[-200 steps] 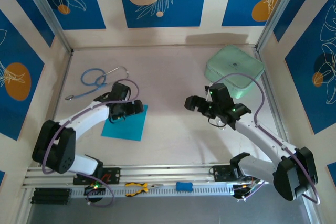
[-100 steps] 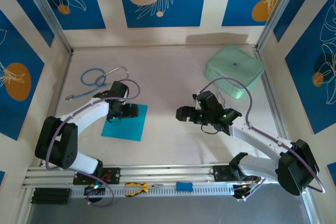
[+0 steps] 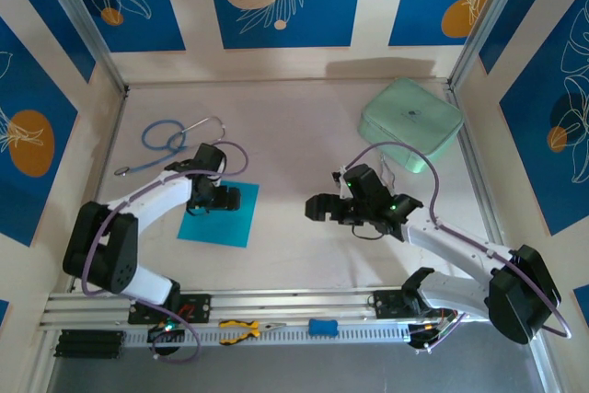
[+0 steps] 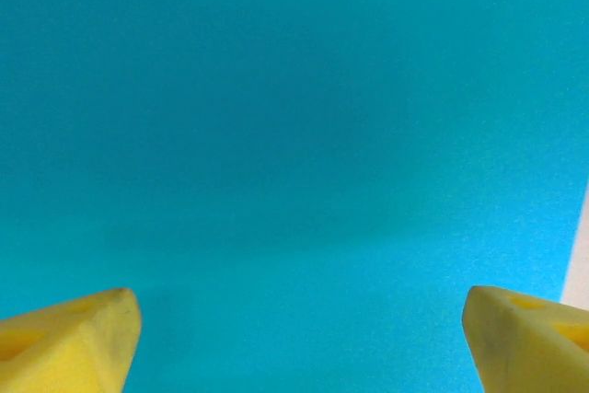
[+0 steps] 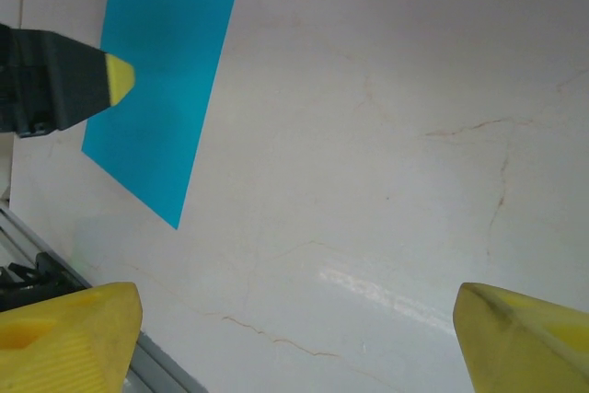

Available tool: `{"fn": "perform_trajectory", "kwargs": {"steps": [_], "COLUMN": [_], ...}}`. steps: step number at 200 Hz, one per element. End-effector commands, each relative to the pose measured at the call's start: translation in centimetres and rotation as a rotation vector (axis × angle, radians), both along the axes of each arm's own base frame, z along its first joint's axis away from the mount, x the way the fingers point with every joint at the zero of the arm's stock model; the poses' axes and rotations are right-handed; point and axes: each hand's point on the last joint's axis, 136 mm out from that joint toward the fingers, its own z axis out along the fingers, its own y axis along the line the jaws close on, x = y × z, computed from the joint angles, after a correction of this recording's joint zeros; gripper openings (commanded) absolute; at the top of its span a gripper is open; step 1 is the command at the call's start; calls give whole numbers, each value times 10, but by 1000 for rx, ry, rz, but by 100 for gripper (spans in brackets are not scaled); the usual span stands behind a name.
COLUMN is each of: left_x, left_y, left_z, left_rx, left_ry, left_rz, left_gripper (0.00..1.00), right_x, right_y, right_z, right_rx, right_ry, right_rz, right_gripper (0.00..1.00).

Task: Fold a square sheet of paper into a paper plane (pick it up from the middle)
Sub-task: Move the square sheet of paper to the center of the table.

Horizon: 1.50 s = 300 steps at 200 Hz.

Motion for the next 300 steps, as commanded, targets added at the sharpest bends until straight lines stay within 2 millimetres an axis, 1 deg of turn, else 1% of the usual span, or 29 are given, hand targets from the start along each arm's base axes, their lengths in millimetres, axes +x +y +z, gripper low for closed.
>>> {"fn": "perform_trajectory", "kwargs": {"steps": [1, 27, 46, 57, 67, 79, 95, 109, 123, 133, 143, 162, 186, 202, 217, 232, 249, 283, 300], "left_x": [4, 1, -7, -11, -15, -20, -25, -28, -31, -33, -33, -29, -20, -16, -16, -18, -19, -17, -17], "left_y": [2, 2, -4, -4, -5, -14, -18, -25, -39, -45, -55, -65, -60, -55, -52, -54, -54, -62, -63], "left_z": [-3, -15, -26, -32, -37, -45, -49, -49, -47, -45, -41, -29, -7, 4, 10, 8, 4, -8, -11], "left_rx": [28, 46, 9, 11, 7, -30, -17, -19, -40, -23, -28, -2, 40, 66, 75, 54, 45, 1, -1], "left_ry": [35, 103, 140, 166, 183, 202, 210, 195, 169, 148, 128, 86, 18, -21, -38, -17, 11, 49, 54], "left_rz": [-32, -33, -15, 12, 44, 70, 118, 182, 212, 236, 229, 204, 153, 69, 7, -40, -50, -34, -26], "left_gripper": [90, 87, 86, 85, 84, 81, 80, 79, 79, 79, 79, 81, 85, 91, 100, 100, 100, 100, 100], "right_x": [1, 4, 2, 1, 0, 0, 0, 0, 1, 2, 3, 3, 1, -2, -4, -6, -6, -8, -6], "right_y": [12, 11, 11, 10, 11, 8, 5, 2, -3, -7, -10, -11, -11, -8, -5, -2, 3, 13, 16], "right_z": [12, 12, 11, 9, 6, 0, -8, -15, -20, -23, -26, -25, -22, -17, -15, -13, -13, -16, -19], "right_rx": [24, 21, 9, 2, -4, -24, -40, -52, -65, -74, -73, -53, -33, -17, -1, 12, 17, 2, -8], "right_ry": [-32, -16, 2, 14, 23, 37, 62, 79, 86, 89, 90, 90, 81, 70, 67, 69, 71, 89, 97], "right_rz": [54, 17, -2, -13, -18, -39, -69, -99, -130, -155, -176, -184, -157, -127, -104, -87, -70, -41, -46], "right_gripper": [88, 88, 88, 88, 88, 88, 88, 88, 88, 88, 88, 88, 88, 89, 88, 88, 88, 88, 88]}}
